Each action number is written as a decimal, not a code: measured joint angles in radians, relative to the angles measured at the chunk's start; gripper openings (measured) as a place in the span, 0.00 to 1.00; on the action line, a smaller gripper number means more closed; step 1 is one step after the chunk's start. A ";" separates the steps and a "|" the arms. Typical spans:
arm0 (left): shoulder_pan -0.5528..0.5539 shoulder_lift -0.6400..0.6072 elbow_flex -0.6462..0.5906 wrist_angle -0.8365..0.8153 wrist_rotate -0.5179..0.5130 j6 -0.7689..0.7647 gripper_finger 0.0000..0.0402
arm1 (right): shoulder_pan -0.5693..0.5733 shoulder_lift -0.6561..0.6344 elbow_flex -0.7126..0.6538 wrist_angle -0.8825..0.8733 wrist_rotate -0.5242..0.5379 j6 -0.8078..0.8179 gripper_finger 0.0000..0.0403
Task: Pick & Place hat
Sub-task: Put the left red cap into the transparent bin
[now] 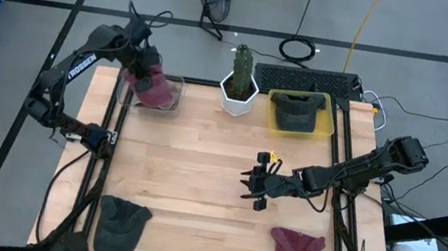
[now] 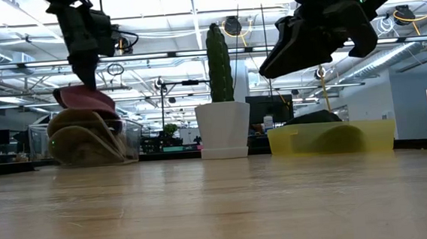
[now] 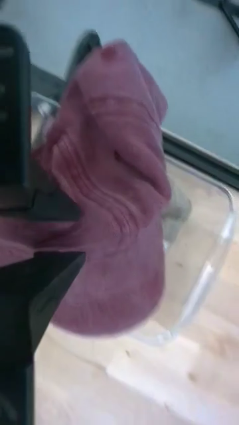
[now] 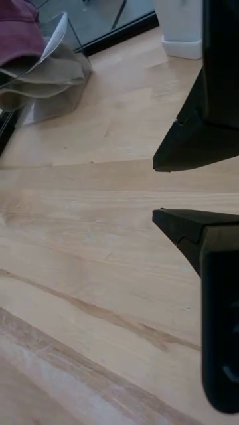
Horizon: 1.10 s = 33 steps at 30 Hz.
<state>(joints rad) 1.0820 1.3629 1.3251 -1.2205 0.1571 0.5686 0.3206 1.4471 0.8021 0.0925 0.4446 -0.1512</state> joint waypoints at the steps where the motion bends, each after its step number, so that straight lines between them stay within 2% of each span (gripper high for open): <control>1: -0.008 0.000 0.000 0.003 -0.027 -0.002 0.27 | 0.000 0.000 0.000 0.000 0.000 -0.001 0.22; 4: -0.036 -0.001 0.000 0.018 -0.101 -0.003 0.38 | 0.000 0.000 0.000 0.000 0.000 -0.003 0.22; 7: -0.072 -0.016 0.010 0.026 -0.109 0.002 0.48 | -0.001 0.000 0.000 0.000 0.000 -0.018 0.22; 10: -0.136 -0.053 0.027 0.069 -0.114 0.005 0.53 | -0.012 0.000 0.000 0.003 0.000 -0.034 0.22; 16: -0.316 -0.143 0.027 0.152 -0.247 -0.005 0.50 | -0.040 0.000 0.000 0.004 0.000 -0.052 0.22; 21: -0.526 -0.190 -0.023 0.151 -0.252 -0.096 0.42 | -0.057 0.000 0.000 0.005 0.000 -0.103 0.22; 24: -0.675 -0.186 -0.108 0.157 -0.382 -0.109 0.37 | -0.068 0.000 0.000 0.005 0.000 -0.129 0.22; 27: -0.779 -0.185 -0.210 0.194 -0.544 -0.119 0.32 | -0.084 0.000 0.000 0.011 -0.003 -0.148 0.22; 31: -0.852 -0.165 -0.320 0.256 -0.769 -0.144 0.32 | -0.105 0.000 0.000 0.018 -0.003 -0.157 0.22; 33: -0.866 -0.160 -0.340 0.296 -0.806 -0.186 0.35 | -0.117 0.000 0.000 0.025 -0.004 -0.161 0.22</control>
<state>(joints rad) 0.2156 1.2025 0.9848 -0.9242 -0.6488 0.3830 0.2036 1.4471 0.8021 0.1173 0.4408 -0.3118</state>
